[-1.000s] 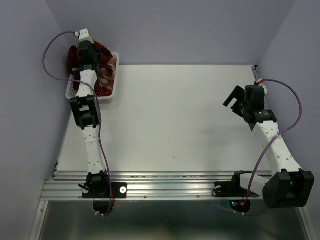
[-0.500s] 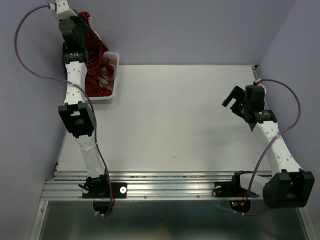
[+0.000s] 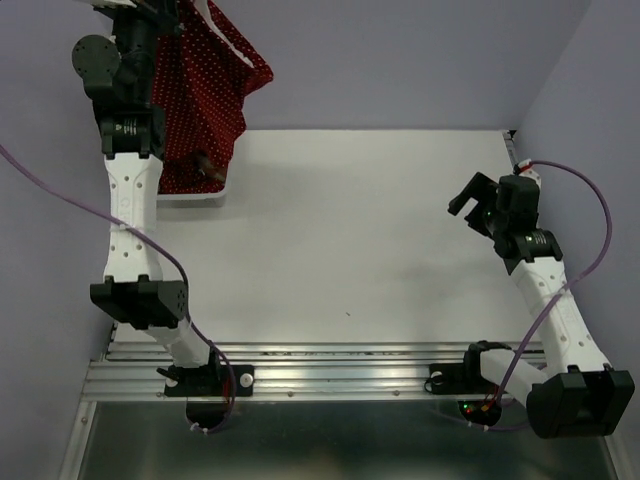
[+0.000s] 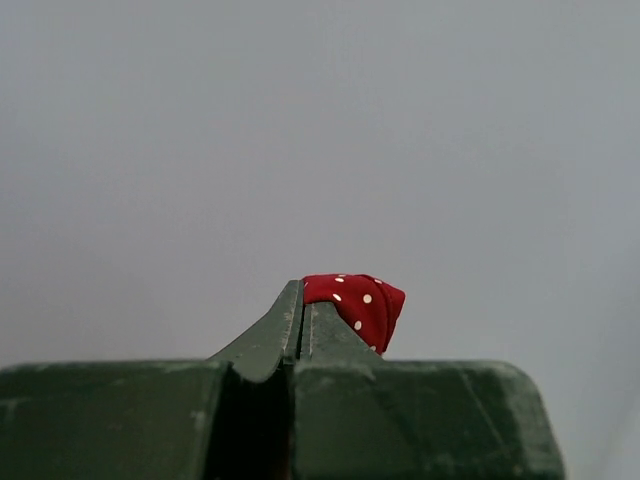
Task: Fold and stack the skirts
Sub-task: Move the skirt to the center of the board, then flatten the skirt out
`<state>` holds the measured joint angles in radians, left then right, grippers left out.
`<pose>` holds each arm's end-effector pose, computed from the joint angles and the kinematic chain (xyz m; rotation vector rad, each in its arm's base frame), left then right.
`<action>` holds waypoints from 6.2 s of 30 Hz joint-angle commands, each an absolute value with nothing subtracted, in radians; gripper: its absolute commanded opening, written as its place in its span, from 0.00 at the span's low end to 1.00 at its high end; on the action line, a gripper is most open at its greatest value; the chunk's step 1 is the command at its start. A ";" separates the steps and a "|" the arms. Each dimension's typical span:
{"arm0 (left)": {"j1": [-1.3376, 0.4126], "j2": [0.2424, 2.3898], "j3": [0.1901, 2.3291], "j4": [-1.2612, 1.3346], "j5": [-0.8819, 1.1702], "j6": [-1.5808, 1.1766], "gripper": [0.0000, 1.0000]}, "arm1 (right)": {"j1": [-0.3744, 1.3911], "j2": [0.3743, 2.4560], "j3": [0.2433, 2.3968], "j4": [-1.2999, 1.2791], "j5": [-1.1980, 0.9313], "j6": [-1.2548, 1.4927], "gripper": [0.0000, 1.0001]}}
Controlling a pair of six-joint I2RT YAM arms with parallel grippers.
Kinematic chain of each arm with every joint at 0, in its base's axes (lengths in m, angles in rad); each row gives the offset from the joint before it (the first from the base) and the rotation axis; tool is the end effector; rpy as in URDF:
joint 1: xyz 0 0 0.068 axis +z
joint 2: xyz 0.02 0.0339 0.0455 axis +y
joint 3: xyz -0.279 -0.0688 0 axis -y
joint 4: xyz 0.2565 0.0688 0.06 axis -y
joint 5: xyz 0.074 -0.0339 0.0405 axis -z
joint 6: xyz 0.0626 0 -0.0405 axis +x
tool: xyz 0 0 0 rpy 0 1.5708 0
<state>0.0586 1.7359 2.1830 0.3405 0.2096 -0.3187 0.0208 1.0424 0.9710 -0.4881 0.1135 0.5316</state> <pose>0.3667 0.0085 0.6495 0.0491 0.8073 -0.3279 0.2550 -0.0018 0.3237 0.6035 2.0460 0.2054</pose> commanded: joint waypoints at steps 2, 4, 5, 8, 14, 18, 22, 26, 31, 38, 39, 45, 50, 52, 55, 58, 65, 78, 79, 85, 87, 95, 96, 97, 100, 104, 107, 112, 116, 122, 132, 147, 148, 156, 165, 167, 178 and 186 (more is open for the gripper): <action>-0.099 1.462 1.976 0.477 0.379 -0.345 0.00 | 0.020 0.994 0.962 -0.482 0.143 0.535 1.00; -0.172 1.416 1.916 0.486 0.449 -0.388 0.00 | 0.020 0.977 0.966 -0.497 0.147 0.532 1.00; -0.193 1.379 1.898 0.492 0.465 -0.417 0.00 | 0.020 0.962 0.971 -0.506 0.167 0.535 1.00; -0.267 1.304 1.798 0.543 0.502 -0.512 0.00 | 0.020 0.913 0.988 -0.555 0.207 0.545 1.00; -0.383 1.215 1.513 0.588 0.379 -0.570 0.00 | 0.020 0.804 0.994 -0.595 0.267 0.532 1.00; -0.422 1.224 1.284 0.583 0.275 -0.613 0.00 | 0.020 0.753 0.996 -0.617 0.290 0.528 1.00; -0.440 1.319 1.085 0.502 0.156 -0.620 0.06 | 0.020 0.785 0.999 -0.650 0.229 0.505 1.00; -0.442 1.541 1.121 0.200 0.046 -0.571 0.98 | 0.020 0.877 1.003 -0.666 0.028 0.445 1.00; -0.437 1.609 1.149 -0.009 -0.124 -0.561 0.99 | 0.034 0.934 0.974 -0.617 -0.230 0.403 1.00; -0.426 1.480 1.056 -0.041 -0.185 -0.577 0.99 | 0.374 1.008 0.913 -0.609 -0.176 0.408 1.00; -0.422 1.453 1.048 -0.046 -0.196 -0.575 0.99 | 0.426 1.015 0.896 -0.592 -0.201 0.411 1.00; -0.377 1.378 0.982 -0.061 -0.186 -0.577 0.99 | 0.764 1.155 0.804 -0.451 -0.199 0.471 1.00; -0.370 1.373 0.940 -0.057 -0.178 -0.586 0.99 | 0.788 1.279 0.769 -0.407 -0.213 0.500 1.00; -0.370 1.379 0.934 -0.054 -0.169 -0.587 0.99 | 0.788 1.302 0.761 -0.406 -0.183 0.532 1.00; -0.370 1.391 0.920 -0.041 -0.135 -0.586 0.99 | 0.788 1.345 0.752 -0.405 -0.115 0.569 1.00; -0.368 1.402 0.907 -0.032 -0.117 -0.586 0.99 | 0.769 1.397 0.753 -0.403 -0.048 0.587 1.00; -0.368 1.420 0.884 -0.028 -0.086 -0.586 0.99 | 0.527 1.485 0.721 -0.413 -0.035 0.606 1.00; -0.368 1.401 0.865 -0.032 -0.049 -0.574 0.99 | 0.201 1.555 1.054 -0.525 0.196 0.388 1.00; -0.368 1.394 0.862 -0.034 -0.054 -0.574 0.99 | 0.180 1.566 1.116 -0.535 0.184 0.384 1.00; -0.368 1.341 0.830 -0.045 -0.084 -0.580 0.99 | 0.211 1.546 1.272 -0.614 0.126 0.310 1.00; -0.365 1.330 0.824 -0.038 -0.098 -0.583 0.99 | 0.339 1.499 1.282 -0.604 0.169 0.325 1.00; -0.350 1.319 0.815 -0.037 -0.114 -0.597 0.99 | 0.764 1.571 1.316 -0.650 0.446 0.762 1.00; -0.350 1.316 0.813 -0.037 -0.112 -0.598 0.99 | 0.790 1.591 1.315 -0.638 0.462 0.794 1.00; -0.347 1.312 0.810 -0.041 -0.110 -0.601 0.99 | 0.825 1.624 1.310 -0.624 0.488 0.869 1.00; -0.342 1.295 0.798 -0.043 -0.109 -0.600 0.99 | 0.847 1.654 1.287 -0.551 0.445 0.948 1.00; -0.341 1.287 0.792 -0.040 -0.095 -0.591 0.99 | 0.908 1.681 1.235 -0.419 0.433 1.000 1.00; -0.339 1.289 0.792 -0.034 -0.084 -0.584 0.99 | 0.933 1.718 1.259 -0.406 0.436 1.000 1.00; -0.336 1.279 0.788 -0.029 -0.075 -0.583 0.99 | 0.943 1.779 1.285 -0.446 0.472 1.052 0.99; -0.328 1.270 0.772 -0.018 -0.069 -0.584 0.99 | 0.943 1.782 1.266 -0.440 0.477 1.071 0.95; -0.321 1.269 0.762 -0.008 -0.049 -0.580 0.99 | 0.943 1.815 1.269 -0.423 0.512 1.074 0.70; -0.314 1.250 0.758 -0.008 -0.048 -0.580 0.99 | 0.943 1.868 1.298 -0.480 0.586 1.097 0.39; -0.314 1.302 0.798 0.043 0.129 -0.534 0.99 | 0.920 1.591 1.181 -0.554 0.557 0.746 0.01; -0.316 1.307 0.801 0.057 0.156 -0.531 0.99 | 0.920 1.560 1.163 -0.558 0.542 0.695 0.01; -0.348 1.377 0.834 0.067 0.184 -0.506 0.99 | 0.842 1.352 1.091 -0.744 0.485 0.614 0.01; -0.368 1.433 0.807 0.107 0.275 -0.509 0.99 | 0.700 1.316 0.947 -0.818 0.393 0.600 0.01; -0.368 1.422 0.789 0.117 0.268 -0.517 0.99 | 0.649 1.316 0.931 -0.819 0.399 0.609 0.01; -0.448 1.427 0.856 0.117 0.273 -0.483 0.99 | 0.640 1.312 0.953 -0.764 0.351 0.572 0.01; -0.491 1.520 0.956 0.055 0.163 -0.456 0.99 | 0.640 1.302 0.957 -0.759 0.353 0.574 0.01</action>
